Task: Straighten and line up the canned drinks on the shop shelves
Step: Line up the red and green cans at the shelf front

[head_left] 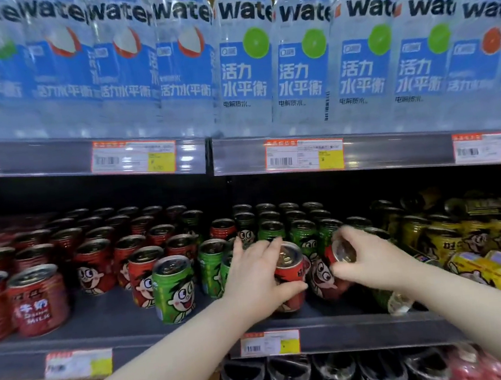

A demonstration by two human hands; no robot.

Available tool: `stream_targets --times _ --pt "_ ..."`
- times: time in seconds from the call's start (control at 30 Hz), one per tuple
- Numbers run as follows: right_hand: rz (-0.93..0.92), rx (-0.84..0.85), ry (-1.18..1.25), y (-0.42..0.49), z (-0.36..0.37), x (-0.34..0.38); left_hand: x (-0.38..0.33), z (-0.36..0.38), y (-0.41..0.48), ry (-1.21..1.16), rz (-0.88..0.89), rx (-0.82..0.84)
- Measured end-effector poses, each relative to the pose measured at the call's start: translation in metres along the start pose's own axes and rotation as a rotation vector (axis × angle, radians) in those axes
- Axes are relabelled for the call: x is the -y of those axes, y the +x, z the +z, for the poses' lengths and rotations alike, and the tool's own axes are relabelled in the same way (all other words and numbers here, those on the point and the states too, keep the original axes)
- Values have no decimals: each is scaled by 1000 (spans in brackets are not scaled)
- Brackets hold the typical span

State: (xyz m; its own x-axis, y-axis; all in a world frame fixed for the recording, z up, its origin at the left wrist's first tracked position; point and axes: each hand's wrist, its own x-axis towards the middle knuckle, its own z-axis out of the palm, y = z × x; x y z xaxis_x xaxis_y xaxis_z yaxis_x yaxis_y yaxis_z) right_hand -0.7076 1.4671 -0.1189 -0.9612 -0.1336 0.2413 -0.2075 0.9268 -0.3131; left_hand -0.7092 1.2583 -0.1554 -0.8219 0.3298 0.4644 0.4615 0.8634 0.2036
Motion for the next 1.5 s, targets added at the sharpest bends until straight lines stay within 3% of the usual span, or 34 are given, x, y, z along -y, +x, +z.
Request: stream_targets --times 0.1,0.23,0.33,0.47,0.6,0.73,0.93,1.1,1.27,1.37,1.5 --pt "-13 -50 125 9 -18 17 7 -23 -7 -313 8 -113" --pt "-136 24 294 20 -28 61 33 -60 -21 -427 -3 -287" --pt "-244 79 388 27 -19 113 69 -92 -37 -435 -71 -385" --pt "-365 109 402 43 8 187 131 -129 -65 -261 -220 -425" --pt "-497 121 270 60 43 256 194 -148 -92 18 -343 -321" --pt "-561 210 20 74 79 294 227 -146 -106 376 -360 -27" --pt "-599 332 -264 85 108 301 253 -129 -109 402 -313 178" --pt "-631 398 -424 79 106 303 258 -127 -108 421 -228 228" --pt "-598 262 -471 69 119 307 262 -126 -106 385 -209 236" --pt "-573 212 -411 63 125 299 253 -127 -103 225 -191 131" --pt "-543 88 -300 53 117 282 226 -119 -85 59 -6 -21"
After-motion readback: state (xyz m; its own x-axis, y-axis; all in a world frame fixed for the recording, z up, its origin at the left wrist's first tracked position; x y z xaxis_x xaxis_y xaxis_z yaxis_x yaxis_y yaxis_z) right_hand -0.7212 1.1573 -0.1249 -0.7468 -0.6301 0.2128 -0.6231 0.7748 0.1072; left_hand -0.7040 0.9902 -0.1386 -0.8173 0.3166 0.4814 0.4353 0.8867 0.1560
